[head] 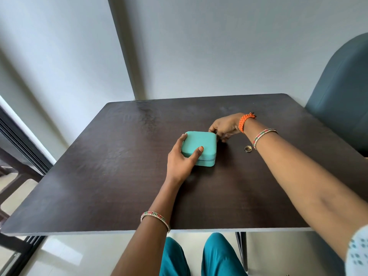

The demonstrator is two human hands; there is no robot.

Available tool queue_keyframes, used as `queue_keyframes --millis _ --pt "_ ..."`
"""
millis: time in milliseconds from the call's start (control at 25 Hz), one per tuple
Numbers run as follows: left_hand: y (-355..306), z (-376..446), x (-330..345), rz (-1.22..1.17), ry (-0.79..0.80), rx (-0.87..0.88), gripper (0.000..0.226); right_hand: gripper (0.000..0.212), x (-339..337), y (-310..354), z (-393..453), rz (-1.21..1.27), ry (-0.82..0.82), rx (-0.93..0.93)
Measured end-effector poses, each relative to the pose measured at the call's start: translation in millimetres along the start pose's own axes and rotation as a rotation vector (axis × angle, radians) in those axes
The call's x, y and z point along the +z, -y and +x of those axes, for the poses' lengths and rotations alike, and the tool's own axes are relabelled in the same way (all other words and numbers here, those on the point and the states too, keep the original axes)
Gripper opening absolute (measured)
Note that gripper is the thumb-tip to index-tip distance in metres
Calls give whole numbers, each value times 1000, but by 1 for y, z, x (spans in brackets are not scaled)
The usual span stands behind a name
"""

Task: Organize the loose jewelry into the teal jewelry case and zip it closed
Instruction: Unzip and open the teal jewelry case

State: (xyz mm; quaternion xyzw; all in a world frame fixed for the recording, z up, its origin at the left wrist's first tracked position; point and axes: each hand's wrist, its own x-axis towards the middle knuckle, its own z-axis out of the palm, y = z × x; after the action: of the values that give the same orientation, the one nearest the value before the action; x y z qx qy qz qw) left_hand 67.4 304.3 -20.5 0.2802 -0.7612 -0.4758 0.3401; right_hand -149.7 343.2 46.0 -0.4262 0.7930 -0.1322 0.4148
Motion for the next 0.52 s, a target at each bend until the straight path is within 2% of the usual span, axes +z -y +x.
queue_keyframes --millis 240,520 --pt "7 2 1 0 46 -18 73 41 -2 -9 -1 193 72 6" --pt "6 0 1 -5 65 -27 73 44 -4 -2 -1 182 143 42"
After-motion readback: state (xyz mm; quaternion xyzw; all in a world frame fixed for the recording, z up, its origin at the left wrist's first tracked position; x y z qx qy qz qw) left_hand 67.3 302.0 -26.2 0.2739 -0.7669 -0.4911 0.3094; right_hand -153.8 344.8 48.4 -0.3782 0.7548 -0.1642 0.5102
